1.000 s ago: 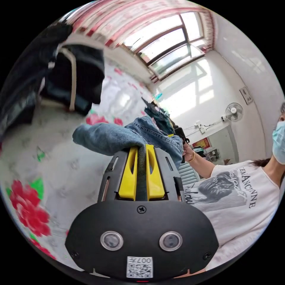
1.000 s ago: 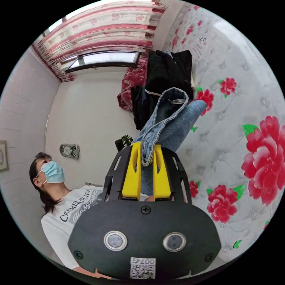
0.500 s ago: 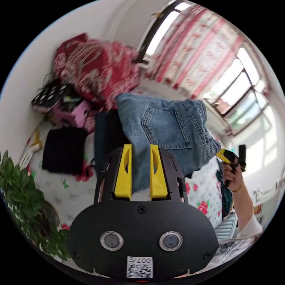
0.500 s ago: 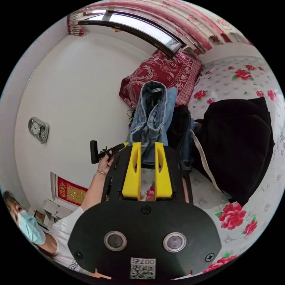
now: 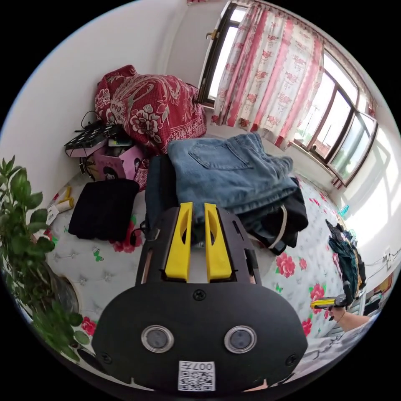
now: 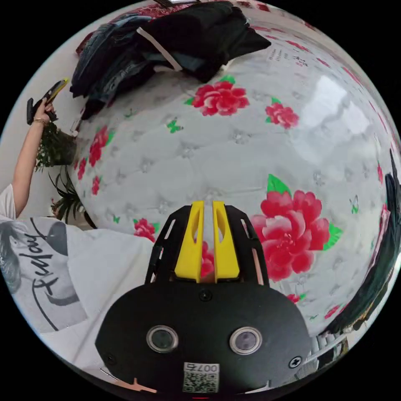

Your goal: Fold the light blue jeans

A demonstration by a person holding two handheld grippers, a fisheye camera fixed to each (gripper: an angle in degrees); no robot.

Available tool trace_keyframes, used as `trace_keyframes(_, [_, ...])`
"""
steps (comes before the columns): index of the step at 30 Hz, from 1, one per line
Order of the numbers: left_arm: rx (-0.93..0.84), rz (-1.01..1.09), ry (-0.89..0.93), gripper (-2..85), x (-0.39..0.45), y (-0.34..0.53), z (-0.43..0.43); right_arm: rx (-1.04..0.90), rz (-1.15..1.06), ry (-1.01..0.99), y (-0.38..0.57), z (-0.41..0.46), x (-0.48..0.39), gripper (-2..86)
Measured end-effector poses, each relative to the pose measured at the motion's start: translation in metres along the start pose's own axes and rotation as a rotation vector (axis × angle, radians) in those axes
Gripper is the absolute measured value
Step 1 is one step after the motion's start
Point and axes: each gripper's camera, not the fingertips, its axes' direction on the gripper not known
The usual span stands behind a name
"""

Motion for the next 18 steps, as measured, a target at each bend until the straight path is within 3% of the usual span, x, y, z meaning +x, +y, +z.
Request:
trace_keyframes(3, [-0.135, 0.079, -0.030, 4.4, 0.048, 0.107, 0.029, -0.220, -0.017, 0.232, 0.050, 0.045, -0.008, 1.0])
trace_keyframes(5, [-0.339, 0.112, -0.003, 3.8, 0.098, 0.216, 0.079, -0.056, -0.080, 0.306, 0.078, 0.041, -0.029, 0.6])
trace_keyframes(10, [-0.618, 0.278, -0.018, -0.3, 0.237, 0.417, 0.143, 0.059, -0.094, 0.427, 0.088, 0.050, -0.060, 0.9])
trace_keyframes(12, [-0.678, 0.395, 0.010, -0.7, 0.289, 0.461, 0.154, 0.118, -0.063, 0.387, 0.093, 0.045, -0.057, 1.6])
trace_keyframes(15, [-0.692, 0.580, -0.014, -0.9, 0.359, 0.507, 0.164, 0.207, 0.164, 0.081, 0.099, 0.022, -0.013, 4.2])
trace_keyframes(18, [-0.677, 0.698, -0.046, -1.0, 0.412, 0.533, 0.175, 0.369, 0.502, 0.065, 0.135, -0.007, 0.056, 7.2])
